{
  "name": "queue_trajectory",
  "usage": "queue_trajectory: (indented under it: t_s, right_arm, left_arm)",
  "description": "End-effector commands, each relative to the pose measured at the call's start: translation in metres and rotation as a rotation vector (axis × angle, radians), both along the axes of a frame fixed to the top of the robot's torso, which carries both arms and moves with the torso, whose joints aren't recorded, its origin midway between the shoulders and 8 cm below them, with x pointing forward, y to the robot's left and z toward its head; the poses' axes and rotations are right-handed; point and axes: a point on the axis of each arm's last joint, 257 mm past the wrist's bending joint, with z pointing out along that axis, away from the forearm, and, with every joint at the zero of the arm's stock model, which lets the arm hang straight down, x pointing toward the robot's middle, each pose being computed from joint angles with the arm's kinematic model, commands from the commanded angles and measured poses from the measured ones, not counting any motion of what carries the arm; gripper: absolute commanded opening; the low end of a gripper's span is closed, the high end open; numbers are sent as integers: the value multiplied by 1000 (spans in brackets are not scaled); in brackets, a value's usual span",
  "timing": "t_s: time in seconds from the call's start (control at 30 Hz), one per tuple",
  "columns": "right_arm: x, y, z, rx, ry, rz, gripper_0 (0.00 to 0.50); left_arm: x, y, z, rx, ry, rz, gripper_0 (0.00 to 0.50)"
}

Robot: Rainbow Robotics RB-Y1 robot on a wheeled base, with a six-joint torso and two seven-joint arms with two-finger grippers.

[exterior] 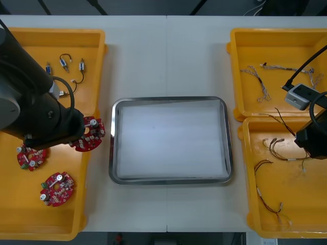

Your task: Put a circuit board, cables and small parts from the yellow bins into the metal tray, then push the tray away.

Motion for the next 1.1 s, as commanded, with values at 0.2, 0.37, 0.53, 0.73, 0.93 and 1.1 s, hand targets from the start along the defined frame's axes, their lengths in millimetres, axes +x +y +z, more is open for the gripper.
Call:
queue_trajectory:
  t_s: [0.2, 0.37, 0.53, 0.73, 0.93, 1.1]
  right_arm:
    - [3, 0, 13, -35, -34, 31, 0]
    - [3, 0, 13, -35, -34, 31, 0]
    - [3, 0, 13, -35, -34, 31, 0]
    - [3, 0, 13, -35, -34, 31, 0]
    - [3, 0, 13, -35, -34, 31, 0]
    - [3, 0, 13, -35, -34, 31, 0]
  left_arm:
    - [5, -59, -2, -34, -64, 61, 0]
    - [6, -83, -10, -46, -88, 51, 0]
    - [5, -102, -19, -46, -108, 49, 0]
    - [6, -118, -39, -25, -106, 60, 0]
    - [10, -123, -53, -14, -94, 76, 0]
    - [15, -125, -70, 1, -94, 81, 0]
